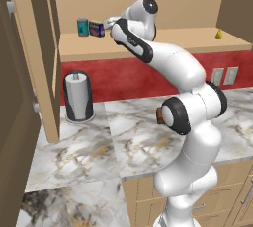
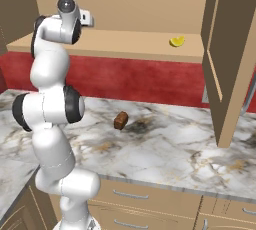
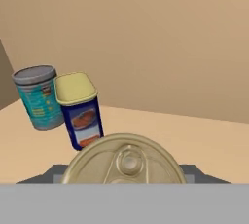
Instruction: Pick the cans from the counter and place them in their designated side in the cabinet.
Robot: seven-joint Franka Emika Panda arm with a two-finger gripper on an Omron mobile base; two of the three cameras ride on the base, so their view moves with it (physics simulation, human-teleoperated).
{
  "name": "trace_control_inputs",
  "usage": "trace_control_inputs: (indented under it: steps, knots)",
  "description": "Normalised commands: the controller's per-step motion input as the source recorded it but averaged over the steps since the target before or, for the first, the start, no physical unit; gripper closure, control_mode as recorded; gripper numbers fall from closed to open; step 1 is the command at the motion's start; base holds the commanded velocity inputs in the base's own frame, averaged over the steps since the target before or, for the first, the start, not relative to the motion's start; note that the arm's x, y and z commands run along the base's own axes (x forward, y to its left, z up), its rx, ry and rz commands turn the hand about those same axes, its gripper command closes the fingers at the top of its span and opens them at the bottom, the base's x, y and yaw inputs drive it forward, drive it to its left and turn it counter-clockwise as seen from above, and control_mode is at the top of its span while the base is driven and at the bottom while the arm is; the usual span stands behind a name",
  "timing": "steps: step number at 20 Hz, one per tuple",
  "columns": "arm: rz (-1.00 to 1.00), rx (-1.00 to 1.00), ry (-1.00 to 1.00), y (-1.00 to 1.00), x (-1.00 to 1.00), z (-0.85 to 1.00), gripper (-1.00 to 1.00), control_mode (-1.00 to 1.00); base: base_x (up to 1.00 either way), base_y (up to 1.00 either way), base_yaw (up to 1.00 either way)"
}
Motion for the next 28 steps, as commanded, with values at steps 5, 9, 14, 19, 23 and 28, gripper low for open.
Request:
trace_control_inputs:
  steps: [5, 9, 14, 19, 23, 28]
  knots:
    - [0.01, -0.01, 0.01, 0.05, 0.3, -0.14, -1.0, -1.0, 0.0, 0.0, 0.0]
    - [0.01, 0.0, 0.0, 0.04, 0.28, -0.01, -1.0, -1.0, 0.0, 0.0, 0.0]
    - [0.02, 0.0, -0.01, 0.04, 0.28, 0.0, -1.0, -1.0, 0.0, 0.0, 0.0]
    - [0.03, 0.0, -0.05, 0.02, 0.22, 0.01, -1.0, -1.0, 0.0, 0.0, 0.0]
    - [0.04, 0.0, -0.08, 0.0, 0.1, 0.05, -1.0, -1.0, 0.0, 0.0, 0.0]
    - [0.05, 0.0, -0.1, -0.01, 0.01, 0.04, -1.0, -1.0, 0.0, 0.0, 0.0]
